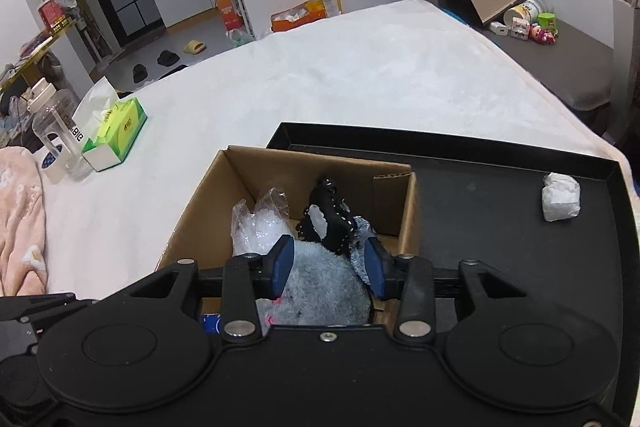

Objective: Organize soft objects
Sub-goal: 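Move the right tool to the white crumpled ball and grasp it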

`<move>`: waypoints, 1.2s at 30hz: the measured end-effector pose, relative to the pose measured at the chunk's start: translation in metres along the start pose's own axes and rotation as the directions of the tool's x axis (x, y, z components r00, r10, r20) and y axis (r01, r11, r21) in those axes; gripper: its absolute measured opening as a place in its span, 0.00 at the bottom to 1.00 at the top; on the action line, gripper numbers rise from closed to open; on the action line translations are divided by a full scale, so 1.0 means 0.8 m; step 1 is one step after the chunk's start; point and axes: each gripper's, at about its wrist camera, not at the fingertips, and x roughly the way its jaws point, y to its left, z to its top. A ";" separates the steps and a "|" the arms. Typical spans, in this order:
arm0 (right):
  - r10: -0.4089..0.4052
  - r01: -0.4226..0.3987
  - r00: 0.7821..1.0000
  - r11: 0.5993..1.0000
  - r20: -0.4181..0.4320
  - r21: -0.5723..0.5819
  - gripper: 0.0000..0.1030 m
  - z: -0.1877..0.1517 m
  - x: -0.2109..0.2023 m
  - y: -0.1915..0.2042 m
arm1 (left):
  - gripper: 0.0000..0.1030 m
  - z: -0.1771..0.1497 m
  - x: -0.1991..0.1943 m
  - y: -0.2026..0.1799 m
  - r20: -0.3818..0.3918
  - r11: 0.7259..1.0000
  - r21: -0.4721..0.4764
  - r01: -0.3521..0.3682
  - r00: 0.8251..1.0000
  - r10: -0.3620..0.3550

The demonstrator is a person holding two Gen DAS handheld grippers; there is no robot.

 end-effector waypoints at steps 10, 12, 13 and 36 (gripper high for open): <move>-0.044 0.044 0.999 0.999 0.025 0.008 0.41 -0.002 -0.021 -0.029 | 0.36 0.009 -0.003 -0.007 0.017 1.000 -0.001 -0.026 1.000 0.026; -0.054 0.054 0.998 0.998 0.028 0.014 0.42 -0.002 -0.023 -0.039 | 0.40 0.010 -0.003 -0.010 0.019 1.000 0.002 -0.030 0.999 0.030; -0.060 0.059 0.998 0.998 0.030 0.018 0.43 -0.002 -0.024 -0.045 | 0.41 0.010 -0.004 -0.011 0.020 0.999 0.003 -0.032 0.999 0.032; -0.175 0.168 0.984 0.975 0.035 0.142 0.81 0.005 0.011 -0.187 | 0.58 0.031 0.017 -0.034 0.006 0.992 0.015 -0.123 0.992 0.123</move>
